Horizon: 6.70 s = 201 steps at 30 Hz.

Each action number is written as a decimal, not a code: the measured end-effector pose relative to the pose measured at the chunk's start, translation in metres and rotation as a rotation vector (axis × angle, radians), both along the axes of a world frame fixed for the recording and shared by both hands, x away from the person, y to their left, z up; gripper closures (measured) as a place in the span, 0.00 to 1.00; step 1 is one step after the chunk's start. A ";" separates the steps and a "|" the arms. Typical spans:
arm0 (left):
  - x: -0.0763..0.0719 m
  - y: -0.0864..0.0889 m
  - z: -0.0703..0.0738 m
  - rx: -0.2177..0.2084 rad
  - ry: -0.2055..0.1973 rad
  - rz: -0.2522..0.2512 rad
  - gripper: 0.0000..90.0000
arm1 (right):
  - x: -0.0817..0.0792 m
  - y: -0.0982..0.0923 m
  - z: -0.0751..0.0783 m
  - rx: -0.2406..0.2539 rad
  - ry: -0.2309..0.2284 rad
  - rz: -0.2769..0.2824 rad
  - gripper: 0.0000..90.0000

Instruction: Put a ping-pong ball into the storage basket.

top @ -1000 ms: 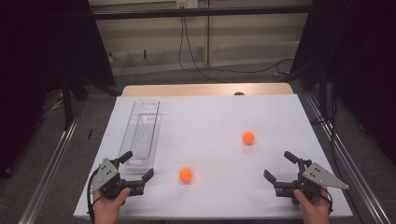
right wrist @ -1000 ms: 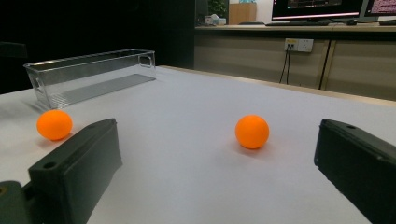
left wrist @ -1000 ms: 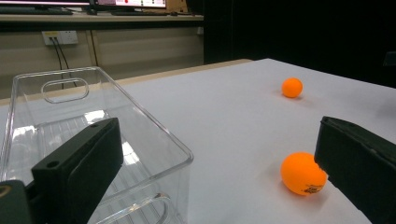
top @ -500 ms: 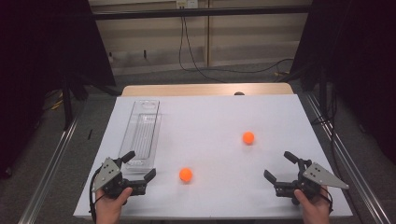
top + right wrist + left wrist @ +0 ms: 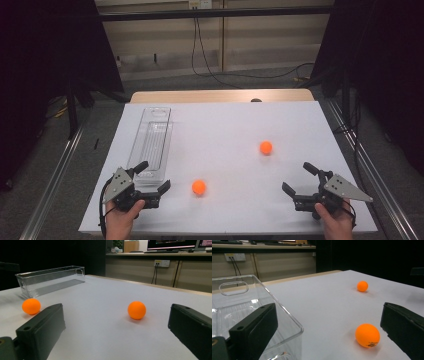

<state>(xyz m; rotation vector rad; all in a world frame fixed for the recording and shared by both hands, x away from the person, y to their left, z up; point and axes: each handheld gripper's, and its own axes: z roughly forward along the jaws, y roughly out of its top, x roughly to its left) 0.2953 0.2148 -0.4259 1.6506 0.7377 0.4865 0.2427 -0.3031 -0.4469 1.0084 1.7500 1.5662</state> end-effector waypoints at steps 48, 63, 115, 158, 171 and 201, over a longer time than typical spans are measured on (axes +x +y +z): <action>0.008 -0.036 0.003 0.012 0.049 -0.075 0.01 | -0.001 0.000 0.000 -0.002 -0.003 0.005 0.01; 0.008 -0.050 0.005 0.030 0.053 -0.114 0.01 | -0.001 0.001 0.000 -0.006 -0.005 0.009 0.01; 0.017 -0.082 -0.006 0.123 0.202 -0.181 0.02 | -0.002 0.002 0.001 -0.009 -0.008 0.019 0.01; 0.020 -0.094 -0.019 0.266 0.303 -0.215 0.11 | -0.001 0.003 0.001 -0.014 -0.008 0.032 0.01; 0.022 -0.097 -0.023 0.300 0.322 -0.226 0.19 | -0.001 0.003 0.001 -0.015 -0.009 0.033 0.01; 0.025 -0.100 -0.029 0.348 0.367 -0.248 0.38 | -0.001 0.003 0.001 -0.014 -0.008 0.037 0.01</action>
